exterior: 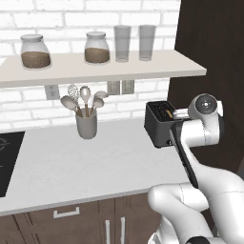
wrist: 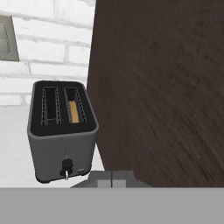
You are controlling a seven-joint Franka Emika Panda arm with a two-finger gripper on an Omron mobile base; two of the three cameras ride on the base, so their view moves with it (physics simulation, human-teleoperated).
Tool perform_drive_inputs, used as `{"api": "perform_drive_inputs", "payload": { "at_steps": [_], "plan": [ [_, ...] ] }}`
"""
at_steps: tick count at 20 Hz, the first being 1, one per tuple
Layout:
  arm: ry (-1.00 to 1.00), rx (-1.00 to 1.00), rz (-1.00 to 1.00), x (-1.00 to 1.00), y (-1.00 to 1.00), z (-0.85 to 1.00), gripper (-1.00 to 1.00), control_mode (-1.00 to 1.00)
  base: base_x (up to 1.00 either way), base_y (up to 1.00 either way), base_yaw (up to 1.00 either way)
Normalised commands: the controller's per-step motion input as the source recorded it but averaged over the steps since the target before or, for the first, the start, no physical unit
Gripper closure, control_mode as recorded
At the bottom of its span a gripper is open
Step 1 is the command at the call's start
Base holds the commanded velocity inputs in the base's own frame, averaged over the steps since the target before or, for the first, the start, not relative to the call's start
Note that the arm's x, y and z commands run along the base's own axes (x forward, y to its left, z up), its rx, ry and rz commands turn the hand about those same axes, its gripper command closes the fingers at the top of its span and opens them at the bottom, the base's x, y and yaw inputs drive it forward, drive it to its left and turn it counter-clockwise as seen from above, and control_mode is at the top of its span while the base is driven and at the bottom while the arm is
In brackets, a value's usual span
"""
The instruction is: Start the toaster. Once the lever pops up, take the bread to the plate on the dining counter.
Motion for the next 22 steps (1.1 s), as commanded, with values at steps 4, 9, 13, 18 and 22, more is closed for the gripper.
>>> {"api": "perform_drive_inputs", "payload": {
  "at_steps": [4, 9, 13, 18, 22],
  "plan": [
    [0.00, 0.00, 0.00, 0.00, 0.00, 0.00, 1.00, -1.00, 0.00, 0.00, 0.00],
    [0.00, 0.00, 0.00, 0.00, 0.00, 0.00, 1.00, -1.00, 0.00, 0.00, 0.00],
    [0.00, 0.00, 0.00, 0.00, 0.00, 0.00, 1.00, -1.00, 0.00, 0.00, 0.00],
    [0.00, 0.00, 0.00, 0.00, 0.00, 0.00, 1.00, -1.00, 0.00, 0.00, 0.00],
    [0.00, 0.00, 0.00, 0.00, 0.00, 0.00, 1.00, -1.00, 0.00, 0.00, 0.00]
  ]
}}
